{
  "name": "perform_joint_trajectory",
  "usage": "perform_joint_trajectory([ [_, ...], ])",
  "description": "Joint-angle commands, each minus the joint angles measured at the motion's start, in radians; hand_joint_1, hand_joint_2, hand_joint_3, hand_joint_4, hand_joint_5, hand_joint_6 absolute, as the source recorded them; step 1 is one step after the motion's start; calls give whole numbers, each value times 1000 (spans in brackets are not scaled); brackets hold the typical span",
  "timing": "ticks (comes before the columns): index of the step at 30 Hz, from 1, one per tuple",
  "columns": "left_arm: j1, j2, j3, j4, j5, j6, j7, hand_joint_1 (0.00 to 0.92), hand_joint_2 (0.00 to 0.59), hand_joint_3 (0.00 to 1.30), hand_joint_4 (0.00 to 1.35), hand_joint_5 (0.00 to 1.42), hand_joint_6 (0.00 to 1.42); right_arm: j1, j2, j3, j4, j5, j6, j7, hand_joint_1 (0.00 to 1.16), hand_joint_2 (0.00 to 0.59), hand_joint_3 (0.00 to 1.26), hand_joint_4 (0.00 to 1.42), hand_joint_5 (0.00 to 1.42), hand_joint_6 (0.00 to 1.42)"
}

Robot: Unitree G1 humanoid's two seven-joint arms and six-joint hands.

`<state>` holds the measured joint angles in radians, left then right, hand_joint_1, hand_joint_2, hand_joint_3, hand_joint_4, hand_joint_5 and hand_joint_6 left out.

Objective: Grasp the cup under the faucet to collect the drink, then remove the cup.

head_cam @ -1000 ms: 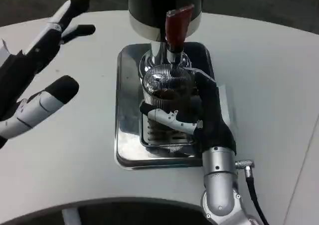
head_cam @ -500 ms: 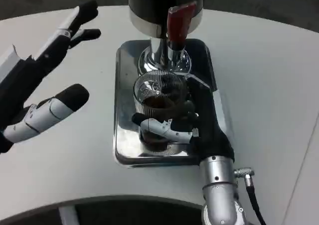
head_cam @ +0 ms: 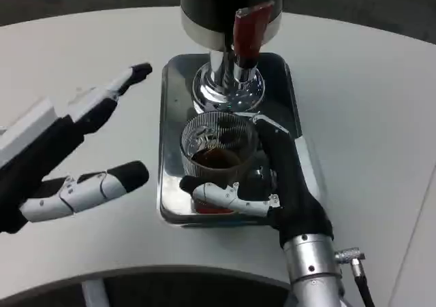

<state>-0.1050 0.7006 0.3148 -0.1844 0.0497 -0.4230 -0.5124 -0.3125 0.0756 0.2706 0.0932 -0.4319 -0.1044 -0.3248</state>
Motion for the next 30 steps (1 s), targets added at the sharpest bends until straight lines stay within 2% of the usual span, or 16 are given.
perform_joint_trajectory([
  [1,54,33,10,-55,93,52,19,0,118,0,0,0,0,40,0,-3,-94,3,1,21,1146,80,747,908,956,1384],
  [14,135,61,21,-104,216,107,34,0,100,0,0,0,0,152,-26,-6,-281,3,43,114,1146,80,748,910,956,1386],
  [21,161,49,-4,-147,276,128,42,0,75,0,0,0,0,189,-31,-5,-354,-9,58,141,1146,80,755,921,967,1386],
  [28,204,48,-15,-214,361,161,48,0,53,0,0,0,0,237,-38,9,-480,-41,103,177,1146,80,756,921,971,1386],
  [30,232,31,-13,-257,397,173,58,0,52,0,0,0,0,256,-46,18,-527,-54,111,194,1146,80,756,930,972,1386],
])
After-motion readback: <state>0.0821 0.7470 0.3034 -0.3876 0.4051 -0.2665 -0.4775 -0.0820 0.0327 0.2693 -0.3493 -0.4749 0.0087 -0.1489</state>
